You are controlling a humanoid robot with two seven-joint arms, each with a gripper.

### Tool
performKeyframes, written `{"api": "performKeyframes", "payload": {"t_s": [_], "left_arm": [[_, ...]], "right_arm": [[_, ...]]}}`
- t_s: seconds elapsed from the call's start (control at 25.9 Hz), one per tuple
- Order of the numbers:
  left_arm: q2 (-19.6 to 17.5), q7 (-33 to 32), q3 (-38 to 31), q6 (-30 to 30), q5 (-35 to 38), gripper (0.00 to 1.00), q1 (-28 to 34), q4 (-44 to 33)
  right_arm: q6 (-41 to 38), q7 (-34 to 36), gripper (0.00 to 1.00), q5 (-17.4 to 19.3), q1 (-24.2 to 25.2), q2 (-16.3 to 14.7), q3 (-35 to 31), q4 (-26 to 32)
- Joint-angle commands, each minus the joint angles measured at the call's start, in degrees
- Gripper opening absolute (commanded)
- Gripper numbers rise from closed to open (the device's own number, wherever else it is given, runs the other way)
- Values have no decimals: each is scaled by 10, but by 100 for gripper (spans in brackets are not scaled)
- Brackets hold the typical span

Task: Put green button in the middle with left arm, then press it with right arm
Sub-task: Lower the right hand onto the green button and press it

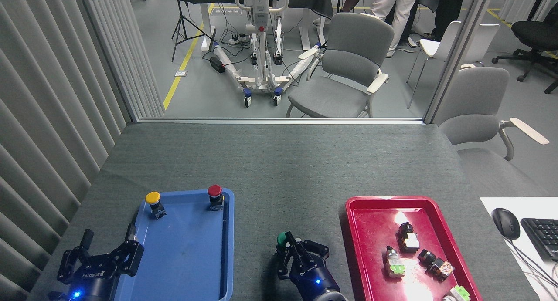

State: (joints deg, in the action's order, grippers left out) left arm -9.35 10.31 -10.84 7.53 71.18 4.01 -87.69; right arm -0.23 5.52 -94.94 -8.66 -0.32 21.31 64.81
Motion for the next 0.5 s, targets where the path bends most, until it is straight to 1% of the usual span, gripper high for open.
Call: {"api": "performKeyframes", "payload": {"t_s": [0.0, 0.12, 0.19, 0.23, 0.27, 0.39, 0.42, 0.46], "left_arm": [[0, -15, 13, 11, 0, 100, -1, -1], [0, -16, 45, 7, 1, 100, 4, -5], [0, -13, 48, 6, 1, 100, 6, -1], [0, -10, 47, 6, 1, 100, 13, 2], [0, -9, 48, 6, 2, 100, 16, 2], [0, -13, 50, 7, 13, 100, 34, -4], [0, -9, 54, 7, 16, 100, 36, -2], [-1, -8, 57, 7, 16, 100, 36, 0]], "right_arm": [[4, -1, 0, 3, 2, 0, 2, -1], [7, 4, 0, 3, 3, 1, 3, 0], [9, 12, 0, 5, 6, 3, 2, 8], [15, 19, 1, 8, 6, 5, 3, 10], [25, 31, 4, 12, 6, 7, 3, 15], [56, 80, 28, 19, 6, 21, 4, 27], [66, 94, 41, 19, 6, 23, 4, 30], [73, 104, 58, 19, 7, 23, 3, 35]]}}
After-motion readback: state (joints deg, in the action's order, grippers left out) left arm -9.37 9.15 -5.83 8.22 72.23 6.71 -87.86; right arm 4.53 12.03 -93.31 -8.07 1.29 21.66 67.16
